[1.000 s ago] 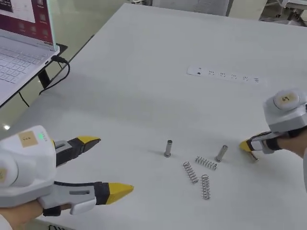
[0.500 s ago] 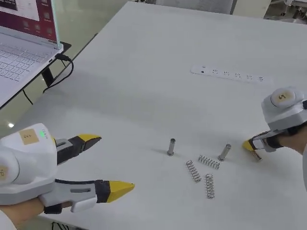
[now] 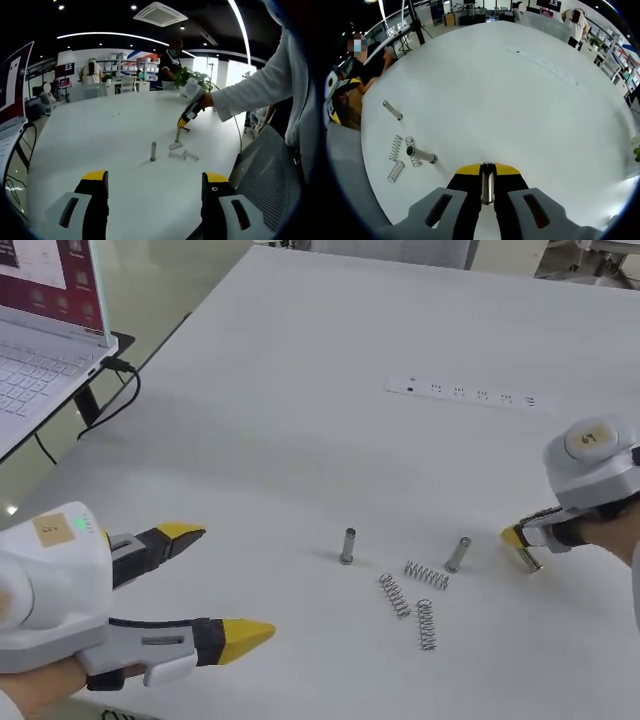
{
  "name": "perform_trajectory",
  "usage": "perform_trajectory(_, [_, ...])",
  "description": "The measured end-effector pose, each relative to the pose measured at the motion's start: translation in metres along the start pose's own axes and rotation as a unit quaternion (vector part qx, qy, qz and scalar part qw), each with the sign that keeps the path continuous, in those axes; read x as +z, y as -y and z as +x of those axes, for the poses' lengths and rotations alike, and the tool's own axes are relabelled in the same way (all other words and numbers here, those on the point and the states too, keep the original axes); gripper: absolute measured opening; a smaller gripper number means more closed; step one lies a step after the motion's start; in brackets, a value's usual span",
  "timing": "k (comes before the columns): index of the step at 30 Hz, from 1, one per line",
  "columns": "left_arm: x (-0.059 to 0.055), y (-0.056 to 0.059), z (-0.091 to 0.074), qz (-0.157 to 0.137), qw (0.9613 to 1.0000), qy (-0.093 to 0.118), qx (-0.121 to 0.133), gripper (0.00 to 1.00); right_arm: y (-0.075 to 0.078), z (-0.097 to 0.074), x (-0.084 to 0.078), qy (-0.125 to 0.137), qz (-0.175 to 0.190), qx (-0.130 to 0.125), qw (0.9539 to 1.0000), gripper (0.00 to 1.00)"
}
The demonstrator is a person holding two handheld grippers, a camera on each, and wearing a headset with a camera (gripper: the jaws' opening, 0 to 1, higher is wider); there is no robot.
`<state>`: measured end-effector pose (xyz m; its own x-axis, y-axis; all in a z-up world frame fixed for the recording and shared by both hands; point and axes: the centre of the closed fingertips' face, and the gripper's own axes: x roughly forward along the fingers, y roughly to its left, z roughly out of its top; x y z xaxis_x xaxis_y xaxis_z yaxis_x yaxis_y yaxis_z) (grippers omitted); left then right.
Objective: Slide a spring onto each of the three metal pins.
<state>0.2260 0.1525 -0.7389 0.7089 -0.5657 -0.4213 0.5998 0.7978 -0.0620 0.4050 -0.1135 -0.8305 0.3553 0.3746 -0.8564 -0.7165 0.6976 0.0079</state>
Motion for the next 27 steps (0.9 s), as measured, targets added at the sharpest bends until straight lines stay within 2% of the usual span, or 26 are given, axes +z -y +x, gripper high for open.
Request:
perform_trajectory(17, [0.009,0.011,0.007,0.013,0.9997,0.005,-0.017,0.73,0.000,-0.034,-0.009,0.054,0.023,-0.017,0.9981,0.05])
perform_trajectory(27, [0.010,0.015,0.007,0.017,0.9996,0.006,-0.022,0.73,-0.005,-0.046,-0.021,0.102,0.038,-0.039,0.9933,0.05])
